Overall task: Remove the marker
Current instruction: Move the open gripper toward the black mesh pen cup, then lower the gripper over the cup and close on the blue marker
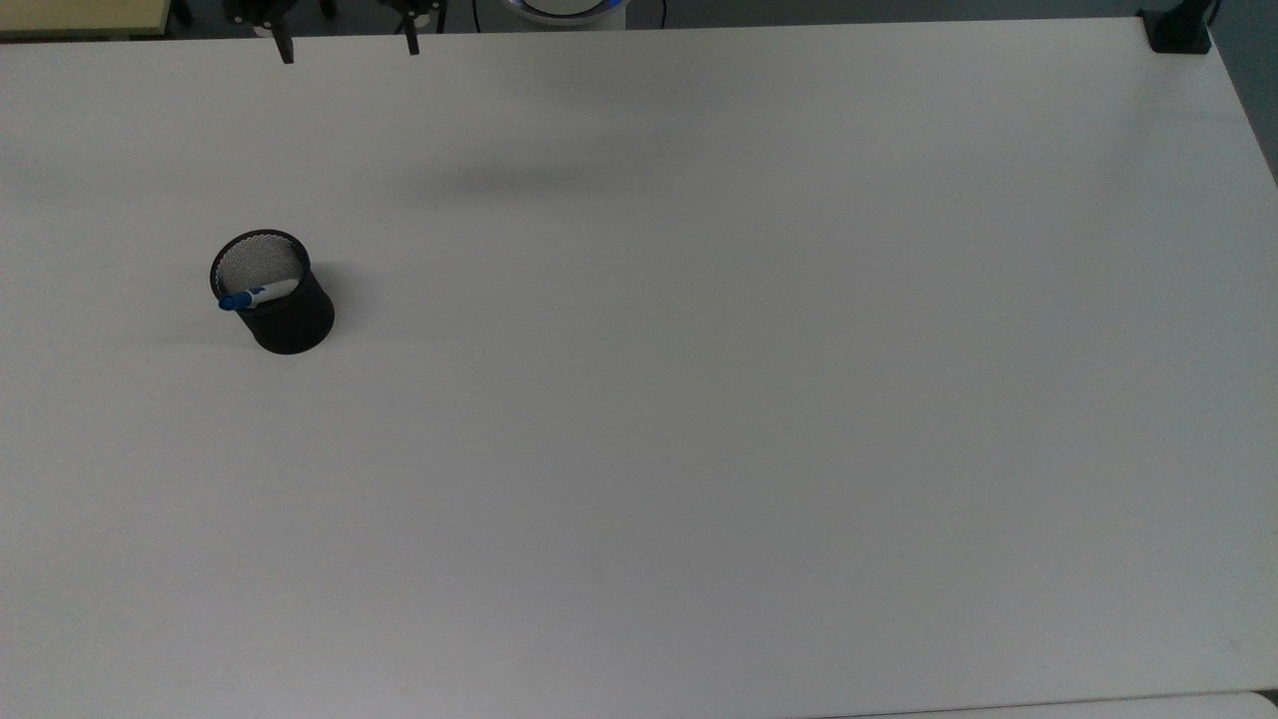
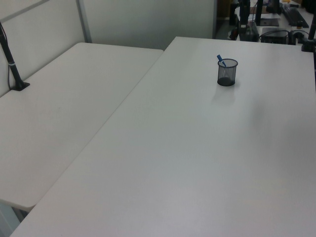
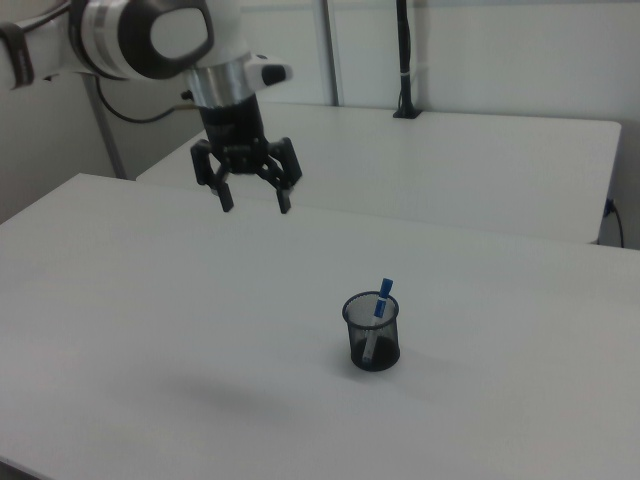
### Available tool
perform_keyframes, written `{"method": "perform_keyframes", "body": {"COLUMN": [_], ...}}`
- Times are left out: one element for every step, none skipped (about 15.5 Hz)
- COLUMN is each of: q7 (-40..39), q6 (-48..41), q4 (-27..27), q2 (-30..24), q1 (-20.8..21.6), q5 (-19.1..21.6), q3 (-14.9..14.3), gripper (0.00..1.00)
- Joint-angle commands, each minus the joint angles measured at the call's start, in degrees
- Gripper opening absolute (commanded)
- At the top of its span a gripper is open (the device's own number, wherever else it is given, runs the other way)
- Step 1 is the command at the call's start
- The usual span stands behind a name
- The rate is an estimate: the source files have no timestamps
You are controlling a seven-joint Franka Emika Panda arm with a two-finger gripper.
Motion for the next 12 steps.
{"method": "perform_keyframes", "body": {"q7": [-1.6, -1.4, -1.4, -1.2, -0.4, 0.8, 2.2, 3.8, 5.5, 6.7, 6.8, 6.9], "q6": [9.5, 12.7, 15.5, 17.7, 20.0, 22.8, 25.7, 28.6, 32.0, 34.8, 36.8, 38.6], "q4": [-4.8, -5.9, -6.4, -6.4, -6.4, -6.6, -6.8, -7.5, -8.2, -9.0, -9.7, -10.4], "q2": [1.3, 1.9, 2.9, 4.1, 5.2, 6.4, 7.5, 8.8, 9.8, 10.7, 11.3, 11.9], "q1": [-3.3, -4.0, -4.7, -4.9, -4.9, -4.9, -4.9, -5.0, -5.3, -5.6, -5.6, -5.6], "q5": [-1.2, -1.2, -1.2, -0.7, -0.4, -0.1, 0.1, 0.2, 0.2, 0.1, 0.1, 0.2], "q3": [-0.3, -0.4, -1.1, -2.3, -3.3, -3.8, -4.1, -4.1, -4.1, -4.1, -4.1, -4.1], "gripper": [1.00, 1.00, 1.00, 1.00, 1.00, 1.00, 1.00, 1.00, 1.00, 1.00, 1.00, 1.00]}}
